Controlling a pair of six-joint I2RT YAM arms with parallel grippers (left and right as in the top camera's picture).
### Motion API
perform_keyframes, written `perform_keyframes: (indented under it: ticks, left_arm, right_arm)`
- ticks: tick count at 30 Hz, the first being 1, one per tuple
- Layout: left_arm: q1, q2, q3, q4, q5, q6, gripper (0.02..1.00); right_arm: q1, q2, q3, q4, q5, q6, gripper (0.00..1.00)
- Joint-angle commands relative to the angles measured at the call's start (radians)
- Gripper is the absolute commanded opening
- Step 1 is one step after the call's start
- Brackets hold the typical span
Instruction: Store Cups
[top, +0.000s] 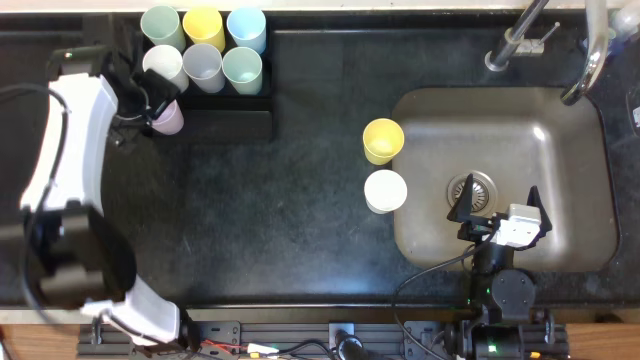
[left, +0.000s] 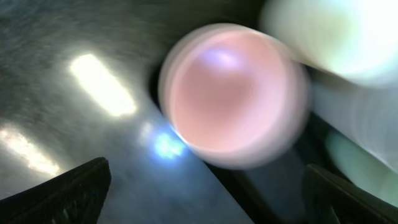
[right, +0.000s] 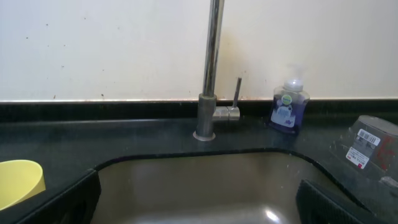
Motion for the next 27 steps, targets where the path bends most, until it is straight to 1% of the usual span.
perform_keyframes:
  ticks: [1, 5, 7, 10, 12, 15, 27]
  left_arm:
    - [-0.23, -0.108, 0.031, 0.049, -0.041, 0.037, 1.0]
    - [-0.521, -0.057, 0.034, 0.217, -0.111, 0.019, 0.998]
    - [-0.658, -0.013, 0.034, 0.306, -0.126, -0.057, 0.998]
    - [-0.795, 0.042, 0.035, 0.333, -0.095, -0.209, 0.998]
    - [-0.848, 0.069, 0.035, 0.318, -0.066, -0.28, 0.998]
    - [-0.88, 0.093, 0.035, 0.308, -0.056, -0.307, 1.0]
    - [-0.875, 0.173, 0.034, 0.224, -0.013, -0.307, 0.998]
  right_arm:
    - [-0.004, -0.008, -0.014, 0.006, 0.004, -0.002, 0.996]
    - [-0.004, -0.008, -0.014, 0.006, 0.004, -0.002, 0.998]
    - [-0.004, -0.008, -0.014, 0.006, 0.004, -0.002, 0.998]
    - [-0.004, -0.008, -0.014, 0.006, 0.004, -0.002, 0.998]
    - [-0.004, -0.008, -0.014, 0.006, 0.004, -0.002, 0.996]
    - [-0.004, -0.008, -0.014, 0.006, 0.004, -0.002, 0.998]
    - [-0.004, -0.008, -0.014, 0.006, 0.004, -0.002, 0.998]
